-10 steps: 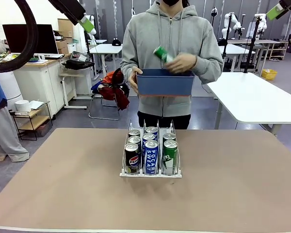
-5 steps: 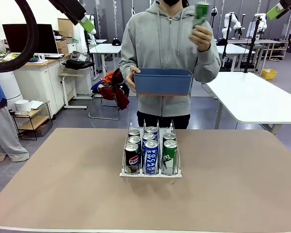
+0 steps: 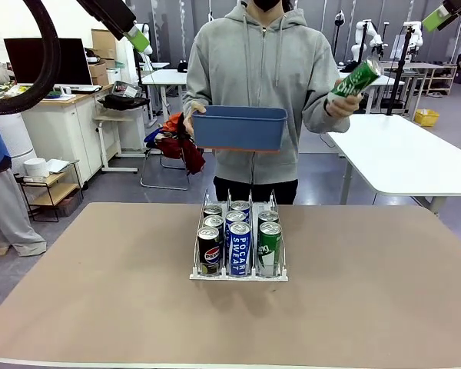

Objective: Fill the beverage cans into the dispenser.
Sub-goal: Pick up the Sprite handed by the human.

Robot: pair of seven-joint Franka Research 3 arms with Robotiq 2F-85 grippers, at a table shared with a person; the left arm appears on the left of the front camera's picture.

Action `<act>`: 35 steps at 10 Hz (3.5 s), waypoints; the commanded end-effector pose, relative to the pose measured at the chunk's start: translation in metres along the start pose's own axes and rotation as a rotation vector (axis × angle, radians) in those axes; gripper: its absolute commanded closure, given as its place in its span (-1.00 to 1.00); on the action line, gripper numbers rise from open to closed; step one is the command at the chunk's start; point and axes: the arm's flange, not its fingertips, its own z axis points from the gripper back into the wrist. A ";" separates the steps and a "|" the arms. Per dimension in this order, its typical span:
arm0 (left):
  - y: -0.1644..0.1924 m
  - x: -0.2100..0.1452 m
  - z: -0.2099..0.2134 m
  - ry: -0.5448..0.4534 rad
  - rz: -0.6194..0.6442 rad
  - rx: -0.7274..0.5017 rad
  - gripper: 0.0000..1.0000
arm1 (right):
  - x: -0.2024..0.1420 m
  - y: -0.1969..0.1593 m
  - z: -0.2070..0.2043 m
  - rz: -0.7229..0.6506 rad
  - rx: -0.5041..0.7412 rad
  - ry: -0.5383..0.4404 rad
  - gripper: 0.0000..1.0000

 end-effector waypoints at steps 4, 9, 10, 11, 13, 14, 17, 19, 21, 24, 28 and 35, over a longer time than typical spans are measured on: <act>0.001 -0.002 0.001 -0.002 0.000 -0.010 -1.00 | -0.001 0.001 0.000 -0.005 0.002 0.001 -1.00; 0.001 -0.002 0.001 -0.002 0.000 -0.010 -1.00 | -0.001 0.001 0.000 -0.005 0.002 0.001 -1.00; 0.001 -0.002 0.001 -0.002 0.000 -0.010 -1.00 | -0.001 0.001 0.000 -0.005 0.002 0.001 -1.00; 0.001 -0.002 0.001 -0.002 0.000 -0.010 -1.00 | -0.001 0.001 0.000 -0.005 0.002 0.001 -1.00; 0.001 -0.002 0.001 -0.002 0.000 -0.010 -1.00 | 0.001 -0.010 -0.002 0.003 -0.019 0.001 -1.00; 0.001 -0.002 0.001 -0.002 0.000 -0.010 -1.00 | -0.003 -0.005 -0.009 -0.028 -0.027 0.034 -1.00; 0.001 -0.002 0.001 -0.002 0.000 -0.010 -1.00 | 0.006 -0.016 -0.050 -0.016 -0.013 0.088 -1.00; 0.001 -0.002 0.001 -0.002 0.000 -0.010 -1.00 | 0.004 -0.016 -0.073 0.006 -0.014 0.117 -1.00; 0.001 -0.002 0.001 -0.002 0.000 -0.010 -1.00 | 0.004 -0.011 -0.089 -0.020 0.005 0.101 -1.00; 0.001 -0.002 0.001 -0.002 0.000 -0.010 -1.00 | 0.005 -0.009 -0.106 -0.020 0.012 0.060 -1.00; 0.001 -0.002 0.001 -0.002 0.000 -0.010 -1.00 | 0.009 -0.010 -0.129 -0.006 0.048 0.053 -1.00; 0.001 -0.002 0.001 -0.002 0.000 -0.010 -1.00 | 0.004 -0.009 -0.157 -0.009 0.072 0.042 -1.00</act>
